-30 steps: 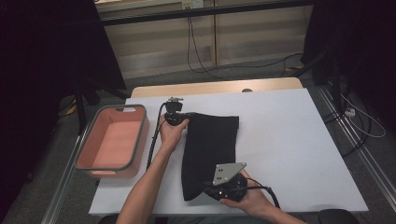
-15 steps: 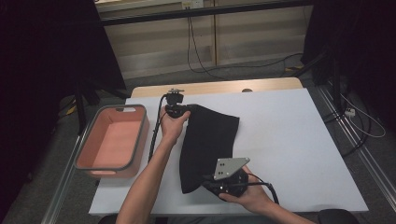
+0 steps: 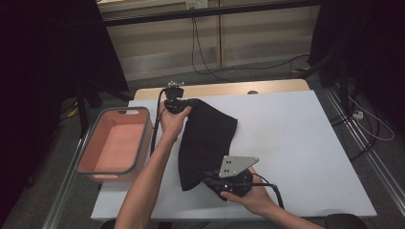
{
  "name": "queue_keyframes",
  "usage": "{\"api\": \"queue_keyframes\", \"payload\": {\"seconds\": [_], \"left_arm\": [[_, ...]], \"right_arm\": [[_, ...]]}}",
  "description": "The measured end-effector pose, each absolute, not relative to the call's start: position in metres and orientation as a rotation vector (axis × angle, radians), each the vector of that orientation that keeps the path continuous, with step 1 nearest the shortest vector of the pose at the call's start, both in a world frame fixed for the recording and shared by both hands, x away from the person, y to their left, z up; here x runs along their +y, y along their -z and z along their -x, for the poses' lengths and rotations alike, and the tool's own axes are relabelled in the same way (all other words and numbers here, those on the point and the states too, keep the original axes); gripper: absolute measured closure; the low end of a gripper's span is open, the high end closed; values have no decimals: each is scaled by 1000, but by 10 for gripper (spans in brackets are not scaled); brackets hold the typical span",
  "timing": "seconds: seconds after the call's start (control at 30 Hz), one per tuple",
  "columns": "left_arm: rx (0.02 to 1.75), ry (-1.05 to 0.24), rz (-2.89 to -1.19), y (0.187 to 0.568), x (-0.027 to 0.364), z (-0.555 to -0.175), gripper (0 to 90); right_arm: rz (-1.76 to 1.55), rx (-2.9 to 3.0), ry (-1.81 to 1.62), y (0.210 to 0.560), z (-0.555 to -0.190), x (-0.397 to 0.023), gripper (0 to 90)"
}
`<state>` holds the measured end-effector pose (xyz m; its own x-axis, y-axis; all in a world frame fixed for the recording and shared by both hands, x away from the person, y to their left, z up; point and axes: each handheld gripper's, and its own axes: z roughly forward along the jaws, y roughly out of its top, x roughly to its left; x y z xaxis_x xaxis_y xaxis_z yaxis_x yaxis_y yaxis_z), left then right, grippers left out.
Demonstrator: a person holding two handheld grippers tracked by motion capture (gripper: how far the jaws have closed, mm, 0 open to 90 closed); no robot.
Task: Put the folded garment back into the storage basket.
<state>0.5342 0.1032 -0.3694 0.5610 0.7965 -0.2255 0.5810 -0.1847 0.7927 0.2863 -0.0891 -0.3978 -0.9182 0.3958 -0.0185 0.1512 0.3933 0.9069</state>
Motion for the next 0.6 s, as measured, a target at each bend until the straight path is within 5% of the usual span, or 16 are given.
{"api": "queue_keyframes", "payload": {"seconds": [0.6], "left_arm": [[1099,-349,-1876,342,123,-531,830]], "right_arm": [[-477,2389,-1608,386,-290,-79,825]]}}
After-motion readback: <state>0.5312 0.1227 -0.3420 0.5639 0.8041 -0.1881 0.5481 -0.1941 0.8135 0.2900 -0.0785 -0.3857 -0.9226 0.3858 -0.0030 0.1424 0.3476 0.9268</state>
